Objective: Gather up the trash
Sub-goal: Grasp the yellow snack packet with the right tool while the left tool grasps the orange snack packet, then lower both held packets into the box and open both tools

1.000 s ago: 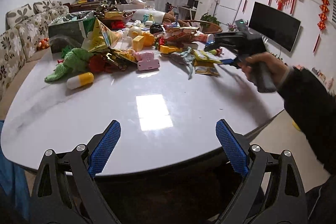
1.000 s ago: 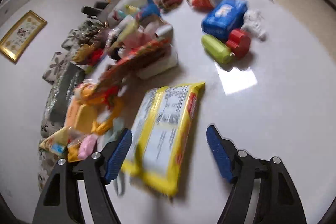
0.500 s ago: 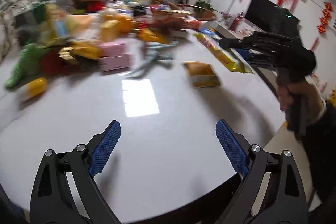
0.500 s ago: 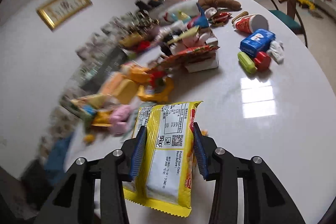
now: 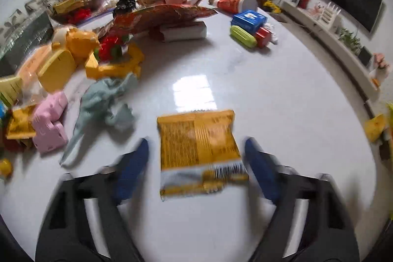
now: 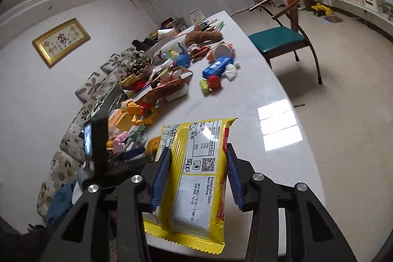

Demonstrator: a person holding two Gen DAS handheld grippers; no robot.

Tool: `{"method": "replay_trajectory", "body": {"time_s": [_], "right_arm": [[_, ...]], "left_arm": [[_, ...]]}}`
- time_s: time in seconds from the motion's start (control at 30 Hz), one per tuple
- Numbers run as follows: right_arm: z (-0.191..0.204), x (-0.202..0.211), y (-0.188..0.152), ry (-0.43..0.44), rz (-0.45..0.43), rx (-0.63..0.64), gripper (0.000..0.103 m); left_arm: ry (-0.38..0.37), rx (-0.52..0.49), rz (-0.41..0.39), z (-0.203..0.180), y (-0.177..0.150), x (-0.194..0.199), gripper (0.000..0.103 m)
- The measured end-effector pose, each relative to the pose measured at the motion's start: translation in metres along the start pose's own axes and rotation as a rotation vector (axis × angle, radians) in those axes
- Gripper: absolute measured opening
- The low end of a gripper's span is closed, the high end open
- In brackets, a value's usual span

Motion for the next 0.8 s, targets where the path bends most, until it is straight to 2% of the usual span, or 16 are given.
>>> {"method": "replay_trajectory", "body": {"time_s": [0.1, 0.17, 0.3, 0.4, 0.47, 0.6, 0.67, 0.73, 0.77, 0.8], "right_arm": [[0.001, 0.004, -0.009, 0.013, 0.009, -0.001, 0.044], [0.007, 0.002, -0.017, 0.031, 0.021, 0.002, 0.044], [0.032, -0.008, -0.04, 0.088, 0.058, 0.021, 0.044], [0.063, -0.013, -0.065, 0.16, 0.106, 0.035, 0.044], [0.081, -0.017, -0.084, 0.196, 0.151, 0.047, 0.044], [0.125, -0.031, -0.147, 0.255, 0.312, 0.124, 0.044], [0.136, -0.04, -0.177, 0.265, 0.397, 0.155, 0.045], [0.136, -0.058, -0.214, 0.264, 0.494, 0.167, 0.048], [0.132, -0.068, -0.23, 0.257, 0.534, 0.163, 0.05], [0.125, -0.081, -0.25, 0.238, 0.582, 0.159, 0.06]], "left_arm": [[-0.033, 0.012, -0.01, 0.007, -0.006, 0.006, 0.052], [-0.078, 0.032, -0.044, 0.021, -0.014, 0.023, 0.052], [-0.114, 0.024, -0.155, 0.052, -0.039, 0.079, 0.052], [-0.147, 0.008, -0.213, 0.085, -0.081, 0.131, 0.052], [-0.148, -0.017, -0.228, 0.099, -0.108, 0.15, 0.052], [-0.106, -0.085, -0.193, 0.123, -0.181, 0.165, 0.052], [-0.096, -0.126, -0.159, 0.127, -0.211, 0.158, 0.052], [-0.09, -0.17, -0.093, 0.127, -0.246, 0.138, 0.053], [-0.09, -0.188, -0.069, 0.127, -0.259, 0.127, 0.06], [-0.079, -0.206, -0.049, 0.127, -0.272, 0.114, 0.068]]}}
Point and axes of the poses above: each gripper's, at about its wrist camera, not at the fingertips, and x roughly against the way its jaws point, z to its left, y to its top, the point moved 8 cm from there along -x, roughly the way its jaws point, and after that the axes turned 14 degrees about y, right-handed, at the moved point
